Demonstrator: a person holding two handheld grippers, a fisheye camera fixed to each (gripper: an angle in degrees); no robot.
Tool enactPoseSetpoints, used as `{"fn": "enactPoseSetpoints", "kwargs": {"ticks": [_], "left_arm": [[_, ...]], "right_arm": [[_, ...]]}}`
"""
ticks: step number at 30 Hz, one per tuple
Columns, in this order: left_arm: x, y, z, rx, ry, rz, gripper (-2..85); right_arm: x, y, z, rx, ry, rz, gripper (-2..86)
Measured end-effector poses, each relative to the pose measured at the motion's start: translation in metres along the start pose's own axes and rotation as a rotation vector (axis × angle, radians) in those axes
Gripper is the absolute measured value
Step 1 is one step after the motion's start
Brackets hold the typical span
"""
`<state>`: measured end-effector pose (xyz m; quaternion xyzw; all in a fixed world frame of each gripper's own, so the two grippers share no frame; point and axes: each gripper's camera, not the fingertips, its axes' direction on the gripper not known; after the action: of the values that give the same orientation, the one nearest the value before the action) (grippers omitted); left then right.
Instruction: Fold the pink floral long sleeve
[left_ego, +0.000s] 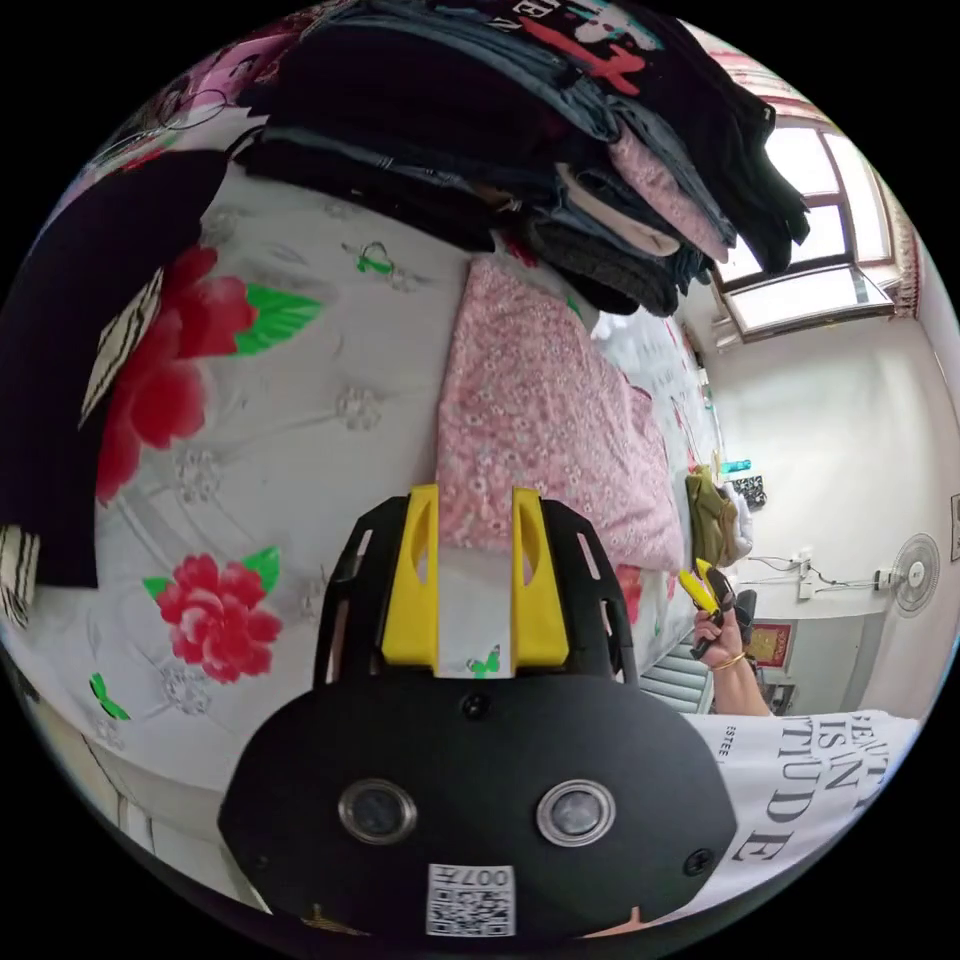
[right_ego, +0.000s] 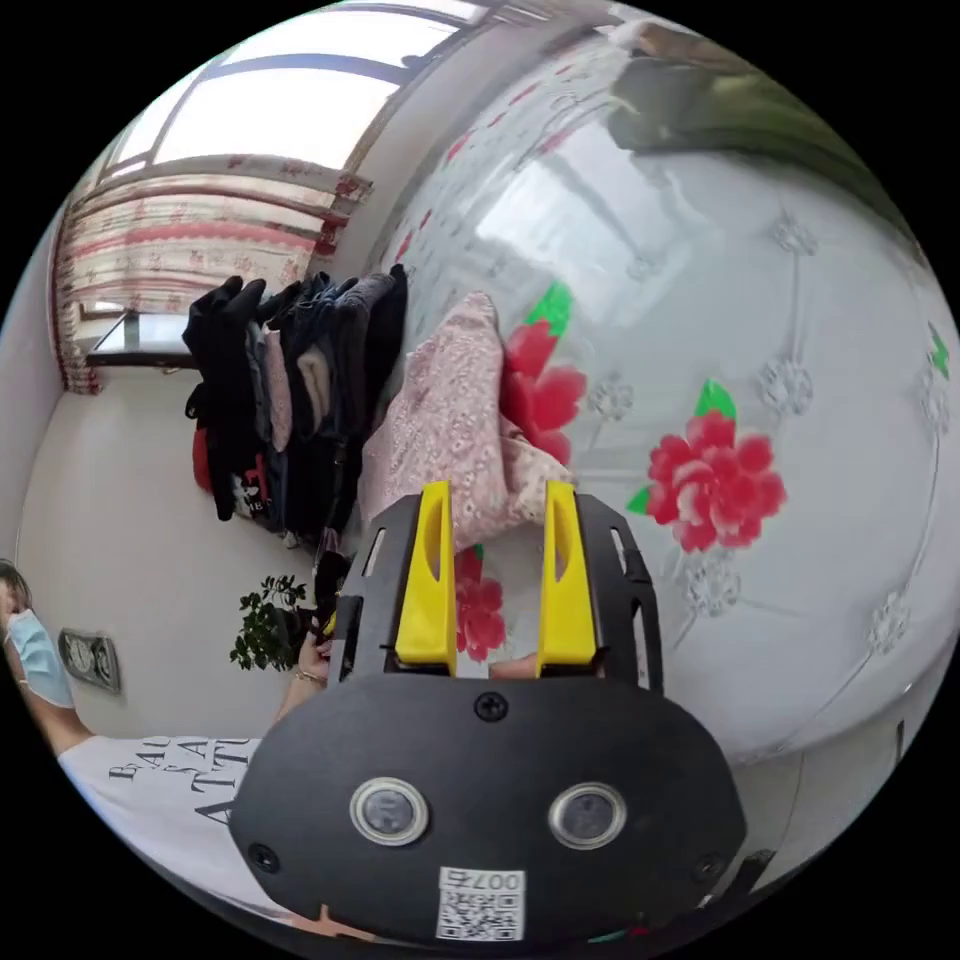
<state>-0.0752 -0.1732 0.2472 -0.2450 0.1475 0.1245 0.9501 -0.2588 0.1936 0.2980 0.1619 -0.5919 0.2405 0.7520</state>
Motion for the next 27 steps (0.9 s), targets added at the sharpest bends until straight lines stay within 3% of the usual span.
{"fn": "enactPoseSetpoints", "kwargs": {"ticks": [4, 10, 15, 21, 24, 27], "left_arm": [[-0.005, 0.016, 0.008, 0.027, 0.043, -0.085, 10.9], [-0.008, -0.006, 0.033, 0.019, 0.009, -0.116, 6.8], [-0.017, -0.001, 0.028, -0.033, 0.099, -0.103, 3.3], [-0.019, 0.042, 0.045, -0.116, 0.234, -0.126, 2.1], [-0.019, 0.043, 0.047, -0.132, 0.250, -0.129, 4.5], [-0.021, 0.032, 0.030, -0.085, 0.246, -0.101, 5.4]], "right_arm": [[0.032, 0.017, 0.018, -0.056, -0.136, 0.140, 9.8], [-0.002, -0.022, 0.076, -0.148, -0.127, 0.088, 3.4], [-0.006, -0.005, 0.052, -0.090, -0.146, 0.043, 0.6], [0.034, 0.040, 0.016, -0.023, -0.081, 0.179, 0.0], [-0.019, 0.037, 0.015, 0.014, 0.004, 0.002, -0.2], [-0.134, 0.035, 0.053, -0.098, 0.181, -0.407, -0.2]]}}
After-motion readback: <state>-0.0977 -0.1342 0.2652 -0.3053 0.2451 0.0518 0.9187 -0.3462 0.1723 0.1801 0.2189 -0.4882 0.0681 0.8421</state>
